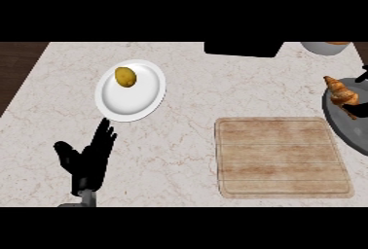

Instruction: Pick the croissant from the cutting board and place it in the pan

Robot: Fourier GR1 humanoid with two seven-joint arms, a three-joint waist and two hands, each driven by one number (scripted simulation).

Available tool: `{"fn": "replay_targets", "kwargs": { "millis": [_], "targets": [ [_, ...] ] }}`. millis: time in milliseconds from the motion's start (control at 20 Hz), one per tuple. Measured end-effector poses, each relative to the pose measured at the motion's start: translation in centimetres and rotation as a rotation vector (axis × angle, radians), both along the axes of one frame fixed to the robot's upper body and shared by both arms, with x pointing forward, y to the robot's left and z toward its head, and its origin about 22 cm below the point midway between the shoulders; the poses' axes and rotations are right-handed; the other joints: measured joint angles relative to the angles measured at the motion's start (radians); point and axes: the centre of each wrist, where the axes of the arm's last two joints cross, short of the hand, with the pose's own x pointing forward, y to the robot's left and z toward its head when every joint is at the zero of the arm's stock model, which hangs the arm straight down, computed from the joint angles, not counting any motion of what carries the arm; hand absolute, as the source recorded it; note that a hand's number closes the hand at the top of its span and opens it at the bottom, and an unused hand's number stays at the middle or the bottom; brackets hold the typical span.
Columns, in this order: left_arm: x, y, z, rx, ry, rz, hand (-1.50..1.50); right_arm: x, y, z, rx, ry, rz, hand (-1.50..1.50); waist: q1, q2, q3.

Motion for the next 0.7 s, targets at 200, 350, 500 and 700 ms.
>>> {"fn": "replay_targets", "kwargs": {
  "millis": [200,350,500,700],
  "targets": [
    [0.19,-0.49,0.20,-0.006,0.000,-0.009,0.00,-0.08,-0.31,-0.78,0.017,0.004,0.022,-1.50,0.005,0.004,0.002],
    [0.49,-0.28,0.35,-0.001,-0.007,-0.006,0.00,0.25,-0.31,-0.58,0.089,-0.040,0.053,-1.50,0.003,0.004,0.004],
    [0.30,0.08,0.30,-0.006,-0.003,-0.003,0.00,0.62,-0.14,-0.41,0.242,-0.109,0.103,-1.50,-0.001,0.001,0.005],
    [-0.19,0.32,-0.10,-0.004,0.005,0.003,0.00,0.64,-0.78,0.18,0.465,-0.194,0.149,-1.50,-0.010,-0.002,0.005]
  ]
}}
